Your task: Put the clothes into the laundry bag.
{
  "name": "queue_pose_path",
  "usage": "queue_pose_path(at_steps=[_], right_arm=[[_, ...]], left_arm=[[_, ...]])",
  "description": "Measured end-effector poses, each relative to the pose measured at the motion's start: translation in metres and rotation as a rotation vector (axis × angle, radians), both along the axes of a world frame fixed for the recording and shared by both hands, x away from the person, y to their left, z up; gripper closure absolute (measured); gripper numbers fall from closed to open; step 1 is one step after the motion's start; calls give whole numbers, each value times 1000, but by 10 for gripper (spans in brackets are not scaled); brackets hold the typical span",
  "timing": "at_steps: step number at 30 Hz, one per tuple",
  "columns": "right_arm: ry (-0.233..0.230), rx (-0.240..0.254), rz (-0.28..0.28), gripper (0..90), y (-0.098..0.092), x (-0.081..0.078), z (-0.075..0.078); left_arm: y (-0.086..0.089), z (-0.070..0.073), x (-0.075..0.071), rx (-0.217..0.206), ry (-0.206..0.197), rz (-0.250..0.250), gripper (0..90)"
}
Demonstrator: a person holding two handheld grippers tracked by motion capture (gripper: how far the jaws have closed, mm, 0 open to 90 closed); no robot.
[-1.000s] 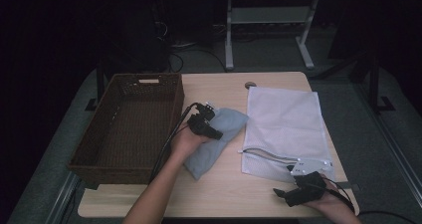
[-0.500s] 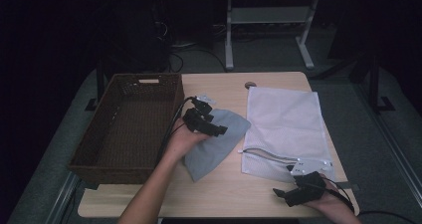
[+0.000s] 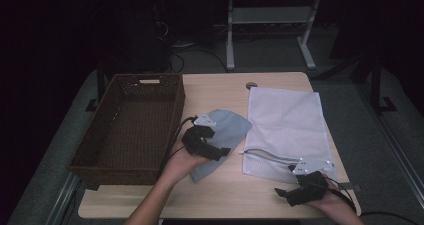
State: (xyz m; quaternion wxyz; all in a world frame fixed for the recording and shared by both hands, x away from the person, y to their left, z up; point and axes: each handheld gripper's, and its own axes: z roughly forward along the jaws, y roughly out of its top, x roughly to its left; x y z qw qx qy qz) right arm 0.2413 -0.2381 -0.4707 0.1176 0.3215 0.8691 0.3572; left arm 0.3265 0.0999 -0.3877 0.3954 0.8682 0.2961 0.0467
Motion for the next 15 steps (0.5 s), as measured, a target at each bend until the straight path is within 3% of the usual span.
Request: queue_pose_path(at_steps=[5,9,15], right_arm=[[-3,-2,-8,73,-2,2,2],[-8,-1,-23,68,-4,4,7],[19,50,-50,115,-8,8,12]], left_arm=[[4,-10,-19,-12,1,-11,128],[7,-19,-34,10,-28,-8,129],[15,-31,-51,29,-32,-8,129]])
